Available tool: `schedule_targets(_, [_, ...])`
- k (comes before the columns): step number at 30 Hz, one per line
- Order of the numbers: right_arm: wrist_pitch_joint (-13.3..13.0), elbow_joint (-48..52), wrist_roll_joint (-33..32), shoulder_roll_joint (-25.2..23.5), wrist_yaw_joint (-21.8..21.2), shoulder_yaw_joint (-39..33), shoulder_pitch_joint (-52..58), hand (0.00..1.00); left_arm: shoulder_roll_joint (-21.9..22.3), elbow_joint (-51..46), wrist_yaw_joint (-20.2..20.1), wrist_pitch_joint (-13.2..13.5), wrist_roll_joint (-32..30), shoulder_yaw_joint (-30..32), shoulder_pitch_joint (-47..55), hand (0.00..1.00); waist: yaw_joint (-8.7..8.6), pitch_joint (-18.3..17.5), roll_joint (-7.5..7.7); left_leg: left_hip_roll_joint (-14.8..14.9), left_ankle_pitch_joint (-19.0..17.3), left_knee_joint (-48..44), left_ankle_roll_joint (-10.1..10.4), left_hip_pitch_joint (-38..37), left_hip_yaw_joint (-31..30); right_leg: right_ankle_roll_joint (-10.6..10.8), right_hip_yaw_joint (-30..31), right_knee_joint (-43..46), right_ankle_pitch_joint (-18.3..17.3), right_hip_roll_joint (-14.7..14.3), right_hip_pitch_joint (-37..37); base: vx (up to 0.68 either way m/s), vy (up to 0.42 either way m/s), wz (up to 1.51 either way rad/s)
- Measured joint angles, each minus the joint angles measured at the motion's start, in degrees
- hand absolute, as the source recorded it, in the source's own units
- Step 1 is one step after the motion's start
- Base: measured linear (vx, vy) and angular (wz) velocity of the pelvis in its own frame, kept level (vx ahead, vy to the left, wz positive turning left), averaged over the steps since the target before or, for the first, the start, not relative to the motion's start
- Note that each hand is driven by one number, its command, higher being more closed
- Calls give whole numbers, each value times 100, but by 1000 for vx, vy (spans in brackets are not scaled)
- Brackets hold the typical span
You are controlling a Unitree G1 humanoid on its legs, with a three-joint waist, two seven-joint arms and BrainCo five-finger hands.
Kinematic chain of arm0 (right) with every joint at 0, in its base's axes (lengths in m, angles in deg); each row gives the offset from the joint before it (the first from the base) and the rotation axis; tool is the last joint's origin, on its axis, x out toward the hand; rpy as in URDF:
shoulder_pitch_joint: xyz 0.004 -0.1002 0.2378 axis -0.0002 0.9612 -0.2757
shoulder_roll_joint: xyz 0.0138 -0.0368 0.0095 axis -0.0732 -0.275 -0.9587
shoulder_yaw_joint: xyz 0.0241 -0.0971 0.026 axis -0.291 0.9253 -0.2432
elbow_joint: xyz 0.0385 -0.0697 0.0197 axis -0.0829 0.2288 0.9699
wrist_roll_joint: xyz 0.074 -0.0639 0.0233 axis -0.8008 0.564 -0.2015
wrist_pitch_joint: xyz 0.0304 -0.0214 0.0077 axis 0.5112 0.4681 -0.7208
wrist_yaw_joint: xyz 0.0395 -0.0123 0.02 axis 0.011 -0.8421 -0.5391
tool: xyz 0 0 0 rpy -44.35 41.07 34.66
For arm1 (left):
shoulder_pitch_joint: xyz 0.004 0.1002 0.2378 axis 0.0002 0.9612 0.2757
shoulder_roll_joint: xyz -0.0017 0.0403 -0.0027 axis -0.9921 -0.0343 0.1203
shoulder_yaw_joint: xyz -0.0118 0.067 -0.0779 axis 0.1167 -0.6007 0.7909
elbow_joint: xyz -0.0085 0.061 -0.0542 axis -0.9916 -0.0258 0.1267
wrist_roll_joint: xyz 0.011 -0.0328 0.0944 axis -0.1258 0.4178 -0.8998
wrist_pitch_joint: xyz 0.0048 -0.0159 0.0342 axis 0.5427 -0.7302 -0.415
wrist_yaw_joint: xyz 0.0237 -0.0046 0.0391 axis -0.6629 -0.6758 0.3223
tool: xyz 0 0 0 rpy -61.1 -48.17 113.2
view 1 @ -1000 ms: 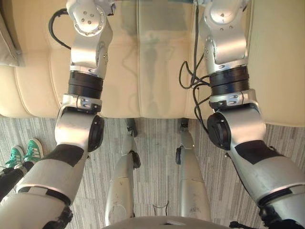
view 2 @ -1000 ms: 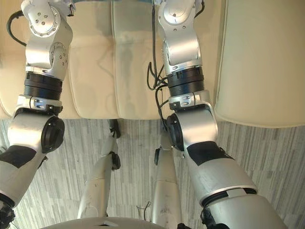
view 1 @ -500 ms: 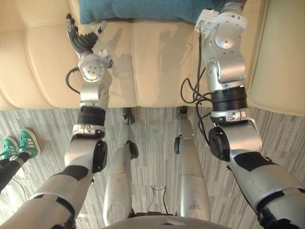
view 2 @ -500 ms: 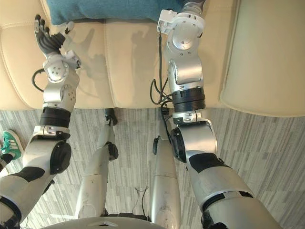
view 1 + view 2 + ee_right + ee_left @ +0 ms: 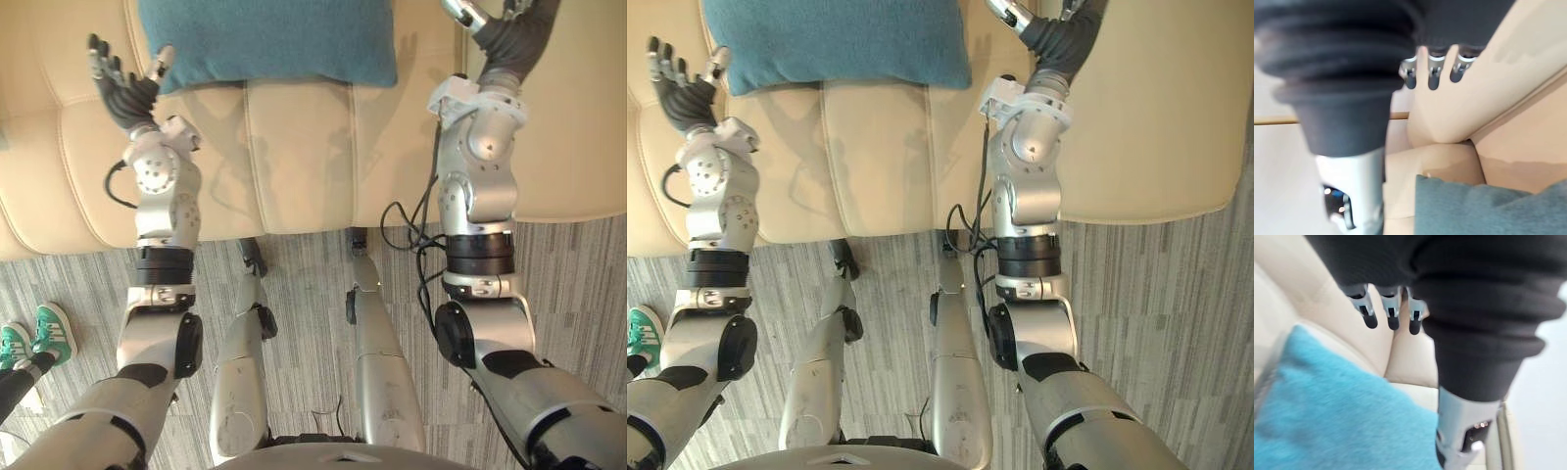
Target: Pick up cushions and gather them together orderly.
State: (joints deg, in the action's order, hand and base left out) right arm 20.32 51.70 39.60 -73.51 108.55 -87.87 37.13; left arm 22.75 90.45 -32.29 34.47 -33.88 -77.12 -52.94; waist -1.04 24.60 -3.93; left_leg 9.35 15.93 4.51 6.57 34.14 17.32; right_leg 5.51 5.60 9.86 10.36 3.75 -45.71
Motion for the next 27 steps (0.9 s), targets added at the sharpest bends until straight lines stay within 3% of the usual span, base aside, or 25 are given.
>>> schedule_targets(6, [-138,715,-129,-201,-367,-54,1641,0,75,-1029,-425,70,-65,137,1541,0,6,-47,44,5,-186,-1,-9,-979,-23,7,-41,162,-295,-26,904,24,-59,-1])
schedule_targets(8, [-268,786,-285,-501,-516,-34,2396,0,277,-1184,-639,97,-205,134,2261,0,18,-305,155,-5,-336,-1,-26,-1231,-1,1,-26,189,-443,-34,1118,67,-60,-9])
schedule_targets(9, [-320,783,-455,-774,-695,-1,3184,0,634,-1198,-859,107,-235,102,2924,0,22,-474,256,-12,-471,-2,-6,-1563,7,-5,-27,215,-614,-31,1438,84,-31,-3])
schedule_targets(11, [-323,782,-520,-950,-858,27,3727,0,875,-1187,-1025,106,-226,88,3404,0,25,-624,326,-19,-552,-2,6,-1768,14,-9,-31,221,-683,-25,1635,96,-12,-2])
schedule_targets(12, [-322,755,-534,-1180,-1099,14,4430,0,1113,-1064,-1299,90,-226,-17,4038,0,38,-857,392,-32,-660,-1,29,-2053,22,4,-40,201,-787,-7,1910,94,4,-1])
schedule_targets(14, [-322,724,-534,-1317,-1221,5,4881,0,1210,-866,-1481,62,-227,-105,4417,0,38,-1069,404,-35,-723,-1,31,-2215,24,1,-57,156,-834,1,2090,83,10,0])
schedule_targets(20, [-173,-1207,-193,-1628,-1751,-201,5936,0,1588,533,-2068,-187,-654,-146,5497,0,19,-1883,394,-9,-1055,-2,105,-3047,42,-15,-115,-399,-827,0,3151,136,15,-4])
schedule_targets(27, [53,-3656,321,-1715,-1854,-692,5829,0,1663,2863,-2222,-439,-1443,51,5527,0,29,-2301,396,-3,-1292,-2,164,-3565,127,37,-89,-1044,-602,1,3936,90,5,-6])
